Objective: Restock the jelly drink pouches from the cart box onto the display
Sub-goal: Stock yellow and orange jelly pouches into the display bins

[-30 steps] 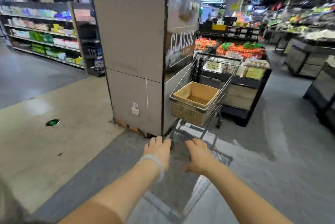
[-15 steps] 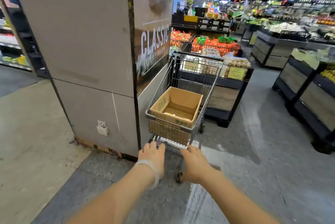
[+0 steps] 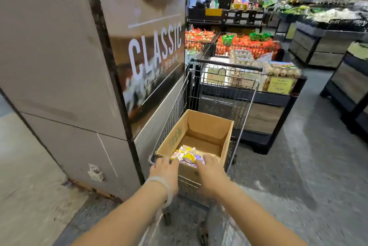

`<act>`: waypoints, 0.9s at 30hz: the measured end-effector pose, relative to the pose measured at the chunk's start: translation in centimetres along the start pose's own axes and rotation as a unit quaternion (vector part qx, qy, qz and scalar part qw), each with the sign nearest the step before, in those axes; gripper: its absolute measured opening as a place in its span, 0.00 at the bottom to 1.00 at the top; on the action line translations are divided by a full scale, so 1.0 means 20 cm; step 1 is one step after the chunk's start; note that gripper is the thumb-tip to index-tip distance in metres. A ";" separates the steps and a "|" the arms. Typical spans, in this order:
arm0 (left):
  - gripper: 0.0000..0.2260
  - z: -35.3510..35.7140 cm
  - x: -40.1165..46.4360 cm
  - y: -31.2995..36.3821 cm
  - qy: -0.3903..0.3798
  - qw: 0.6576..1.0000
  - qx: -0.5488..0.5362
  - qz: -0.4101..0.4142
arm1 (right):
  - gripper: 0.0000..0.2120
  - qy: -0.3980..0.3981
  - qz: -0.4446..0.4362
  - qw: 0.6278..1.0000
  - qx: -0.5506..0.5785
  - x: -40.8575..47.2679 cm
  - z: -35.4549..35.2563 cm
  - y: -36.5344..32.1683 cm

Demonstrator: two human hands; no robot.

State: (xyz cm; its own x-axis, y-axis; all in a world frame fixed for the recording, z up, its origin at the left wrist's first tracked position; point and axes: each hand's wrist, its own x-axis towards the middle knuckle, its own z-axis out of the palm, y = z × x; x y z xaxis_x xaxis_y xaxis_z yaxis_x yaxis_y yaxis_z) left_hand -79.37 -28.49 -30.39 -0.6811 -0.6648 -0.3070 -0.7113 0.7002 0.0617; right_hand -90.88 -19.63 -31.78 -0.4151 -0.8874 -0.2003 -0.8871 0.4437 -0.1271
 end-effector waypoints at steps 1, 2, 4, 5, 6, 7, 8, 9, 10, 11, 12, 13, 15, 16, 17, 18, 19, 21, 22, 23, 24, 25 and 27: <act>0.32 -0.02 0.09 0.00 0.004 1.000 0.002 -0.005 | 0.26 0.003 -0.006 1.000 -0.001 0.09 -0.02 0.04; 0.32 -0.04 0.18 0.01 0.003 1.000 0.004 -0.010 | 0.24 0.002 -0.009 1.000 -0.001 0.17 -0.03 0.07; 0.31 -0.03 0.33 0.02 -0.012 1.000 0.001 -0.013 | 0.22 -0.013 -0.007 1.000 0.010 0.30 -0.02 0.13; 0.31 -0.02 0.41 0.02 -0.020 1.000 -0.001 -0.015 | 0.22 -0.023 -0.006 1.000 0.018 0.37 -0.01 0.15; 0.31 -0.01 0.48 0.02 -0.029 0.999 -0.003 -0.017 | 0.23 -0.033 -0.003 0.999 0.027 0.43 0.01 0.18; 0.31 0.00 0.56 0.01 -0.036 0.999 -0.006 -0.018 | 0.24 -0.047 0.000 0.998 0.037 0.49 0.03 0.21; 0.30 0.02 0.64 0.01 -0.043 0.999 -0.010 -0.020 | 0.25 -0.058 0.004 0.997 0.048 0.54 0.04 0.24; 0.30 0.03 0.72 0.00 -0.049 0.999 -0.014 -0.021 | 0.26 -0.070 0.008 0.996 0.057 0.60 0.06 0.27; 0.30 0.04 0.80 -0.01 -0.056 0.998 -0.017 -0.021 | 0.26 -0.082 0.010 0.995 0.062 0.66 0.08 0.30; 0.30 0.05 0.89 -0.02 -0.063 0.998 -0.023 -0.021 | 0.26 -0.094 0.015 0.993 0.065 0.73 0.10 0.34; 0.29 0.06 0.98 -0.02 -0.072 0.997 -0.031 -0.022 | 0.28 -0.107 0.025 0.992 0.067 0.79 0.13 0.37; 0.30 0.08 1.07 -0.03 -0.081 0.996 -0.039 -0.024 | 0.28 -0.120 0.041 0.990 0.068 0.87 0.16 0.41; 0.32 0.12 1.26 -0.05 -0.103 0.993 -0.041 -0.028 | 0.28 -0.147 0.070 0.984 0.070 1.02 0.23 0.46; 0.34 0.14 1.36 -0.05 -0.118 0.992 -0.038 -0.029 | 0.29 -0.161 0.081 0.981 0.076 1.10 0.26 0.49; 0.37 0.17 1.45 -0.06 -0.134 0.990 -0.034 -0.028 | 0.31 -0.173 0.091 0.977 0.085 1.18 0.29 0.51; 0.38 0.20 1.54 -0.07 -0.151 0.988 -0.028 -0.028 | 0.32 -0.185 0.100 0.973 0.098 1.26 0.34 0.54; 0.38 0.24 1.63 -0.09 -0.168 0.985 -0.020 -0.026 | 0.31 -0.196 0.109 0.968 0.114 1.33 0.38 0.55; 0.35 0.32 1.78 -0.12 -0.190 0.981 -0.013 -0.024 | 0.28 -0.208 0.125 0.960 0.139 1.47 0.50 0.59; 0.34 0.38 1.85 -0.13 -0.205 0.978 -0.013 -0.027 | 0.27 -0.215 0.134 0.956 0.146 1.54 0.56 0.60; 0.34 0.44 1.91 -0.14 -0.224 0.974 -0.015 -0.032 | 0.26 -0.222 0.142 0.953 0.151 1.60 0.64 0.61; 0.34 0.50 1.97 -0.15 -0.241 0.970 -0.015 -0.031 | 0.26 -0.228 0.149 0.949 0.156 1.66 0.71 0.62; 0.33 0.56 2.02 -0.16 -0.256 0.966 -0.016 -0.029 | 0.26 -0.237 0.157 0.945 0.160 1.71 0.78 0.62; 0.32 0.69 2.11 -0.17 -0.282 0.959 -0.026 -0.030 | 0.25 -0.254 0.172 0.936 0.174 1.80 0.92 0.62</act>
State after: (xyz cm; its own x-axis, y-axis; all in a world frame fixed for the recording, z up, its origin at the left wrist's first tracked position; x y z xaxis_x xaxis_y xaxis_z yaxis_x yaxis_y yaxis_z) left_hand -103.33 -55.27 -56.68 -0.4466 -0.4468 -0.7752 -0.7636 0.6418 0.0700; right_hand -113.20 -43.74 -58.42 -0.4355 -0.5497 -0.7128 -0.5622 0.7846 -0.2615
